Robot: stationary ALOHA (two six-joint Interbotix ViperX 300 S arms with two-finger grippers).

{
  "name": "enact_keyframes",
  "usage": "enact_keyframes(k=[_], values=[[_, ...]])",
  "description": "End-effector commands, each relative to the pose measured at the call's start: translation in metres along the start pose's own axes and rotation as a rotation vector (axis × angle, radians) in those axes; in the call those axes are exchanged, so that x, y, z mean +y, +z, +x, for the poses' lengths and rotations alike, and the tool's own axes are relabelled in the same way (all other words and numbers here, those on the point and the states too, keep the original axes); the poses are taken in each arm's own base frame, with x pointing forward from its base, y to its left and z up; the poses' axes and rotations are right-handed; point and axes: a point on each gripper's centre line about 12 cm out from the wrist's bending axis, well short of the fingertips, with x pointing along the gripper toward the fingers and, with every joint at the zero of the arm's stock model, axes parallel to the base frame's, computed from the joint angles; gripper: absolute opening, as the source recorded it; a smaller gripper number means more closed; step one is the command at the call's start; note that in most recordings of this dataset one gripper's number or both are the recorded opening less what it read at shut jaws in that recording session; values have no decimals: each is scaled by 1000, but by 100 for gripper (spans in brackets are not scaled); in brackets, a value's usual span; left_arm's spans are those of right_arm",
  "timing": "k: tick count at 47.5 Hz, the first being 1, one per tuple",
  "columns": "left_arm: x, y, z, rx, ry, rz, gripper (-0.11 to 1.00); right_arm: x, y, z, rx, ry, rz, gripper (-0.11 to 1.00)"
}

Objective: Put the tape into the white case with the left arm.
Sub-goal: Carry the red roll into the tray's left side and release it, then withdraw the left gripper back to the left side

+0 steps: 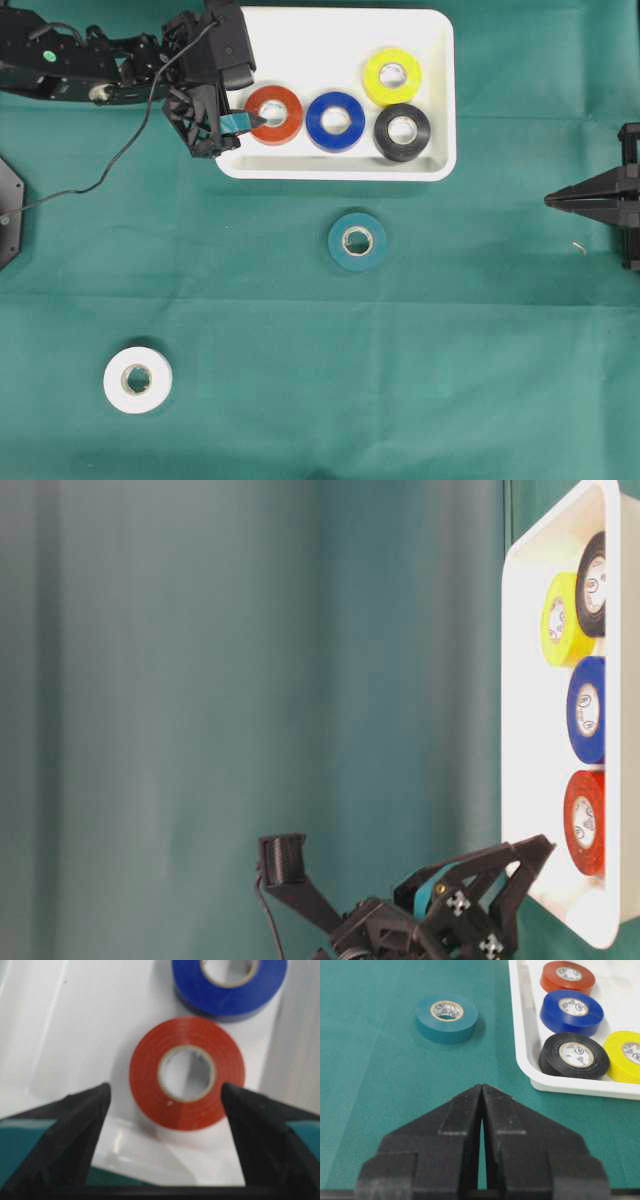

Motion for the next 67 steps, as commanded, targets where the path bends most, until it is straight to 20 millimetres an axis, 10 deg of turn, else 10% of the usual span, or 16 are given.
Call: enact_keyframes(k=[1, 36, 67], values=[[-3, 11, -14, -55, -1, 8, 88, 0, 5, 1, -15, -1, 2, -9], [-62, -25, -116, -240, -148, 91, 87, 0, 5, 1, -15, -4, 3, -9], [-76, -73, -158, -332, -246, 22, 87, -1, 5, 1, -16, -7, 3, -9]])
